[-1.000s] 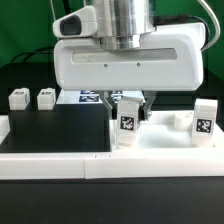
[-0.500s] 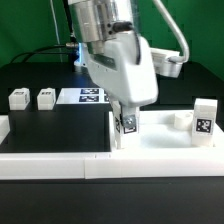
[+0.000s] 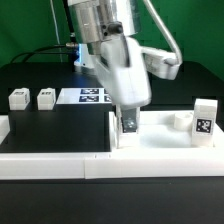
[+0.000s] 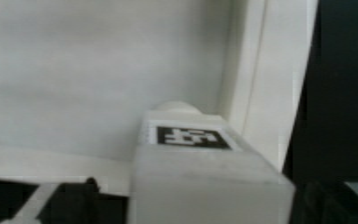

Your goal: Assemble square table

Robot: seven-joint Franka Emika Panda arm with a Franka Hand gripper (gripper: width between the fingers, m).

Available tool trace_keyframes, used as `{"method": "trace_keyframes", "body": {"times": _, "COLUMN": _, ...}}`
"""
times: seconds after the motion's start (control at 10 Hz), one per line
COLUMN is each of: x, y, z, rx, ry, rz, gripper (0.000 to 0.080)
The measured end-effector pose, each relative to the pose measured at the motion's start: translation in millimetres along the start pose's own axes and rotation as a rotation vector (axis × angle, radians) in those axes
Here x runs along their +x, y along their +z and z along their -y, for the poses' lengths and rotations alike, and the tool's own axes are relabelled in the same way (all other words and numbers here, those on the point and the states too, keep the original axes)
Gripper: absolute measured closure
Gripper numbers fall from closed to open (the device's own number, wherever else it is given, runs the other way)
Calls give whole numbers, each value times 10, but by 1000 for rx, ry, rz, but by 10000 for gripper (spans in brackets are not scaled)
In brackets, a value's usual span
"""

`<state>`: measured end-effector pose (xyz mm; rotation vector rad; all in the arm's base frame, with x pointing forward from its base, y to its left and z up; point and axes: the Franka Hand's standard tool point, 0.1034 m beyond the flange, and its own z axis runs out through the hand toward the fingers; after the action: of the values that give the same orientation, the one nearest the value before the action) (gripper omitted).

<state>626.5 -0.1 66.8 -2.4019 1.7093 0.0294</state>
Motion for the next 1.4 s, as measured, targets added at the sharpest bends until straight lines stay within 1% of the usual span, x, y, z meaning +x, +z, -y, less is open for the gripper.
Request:
{"method": "trace_keyframes", "body": {"times": 0.1, "x": -6, "y": -14, "z": 10, "rx": 3, "ry": -167, "rz": 3, "gripper": 176}}
{"method": "trace_keyframes", "body": {"times": 0.2, "x": -1, "y": -6, "z": 4, "rx": 1, "ry": -193, "rz": 2, "gripper": 176}}
{"method": "trace_keyframes", "body": {"times": 0.3, "x": 1, "y": -6, "z": 2, "rx": 1, "ry": -272, "rz": 2, "gripper": 155}}
{"method": "trace_keyframes", "body": {"times": 0.4, "x": 3, "y": -6, "z": 2, "rx": 1, "ry": -347, "rz": 2, "gripper": 151}}
{"method": "trace_keyframes", "body": {"times": 0.6, "x": -48, "y": -20, "z": 34, "rx": -8, "ry": -643, "rz": -18, "gripper": 150}}
{"method": "trace_keyframes", "body": {"times": 0.7, "x": -66, "y": -60, "z": 67, "rx": -21, "ry": -872, "rz": -29, "gripper": 150}}
{"method": "trace_keyframes", "body": {"times": 0.8, "x": -64, "y": -59, "z": 65, "rx": -31, "ry": -1071, "rz": -29, "gripper": 150}}
{"method": "trace_keyframes", "body": {"times": 0.9, "x": -48, "y": -36, "z": 36, "rx": -40, "ry": -1199, "rz": -19, "gripper": 150}}
{"method": "trace_keyframes", "body": {"times": 1.0, "x": -36, "y": -36, "z": 34, "rx": -41, "ry": -1206, "rz": -22, "gripper": 150}}
{"method": "trace_keyframes", "body": {"times": 1.2, "x": -35, "y": -34, "z": 34, "rx": -40, "ry": -1167, "rz": -23, "gripper": 414}}
{"method": "trace_keyframes", "body": {"times": 1.3, "x": -21, "y": -36, "z": 31, "rx": -41, "ry": -1150, "rz": -25, "gripper": 414}}
{"method": "trace_keyframes", "body": {"times": 1.4, "x": -12, "y": -28, "z": 31, "rx": -40, "ry": -1024, "rz": -31, "gripper": 508}}
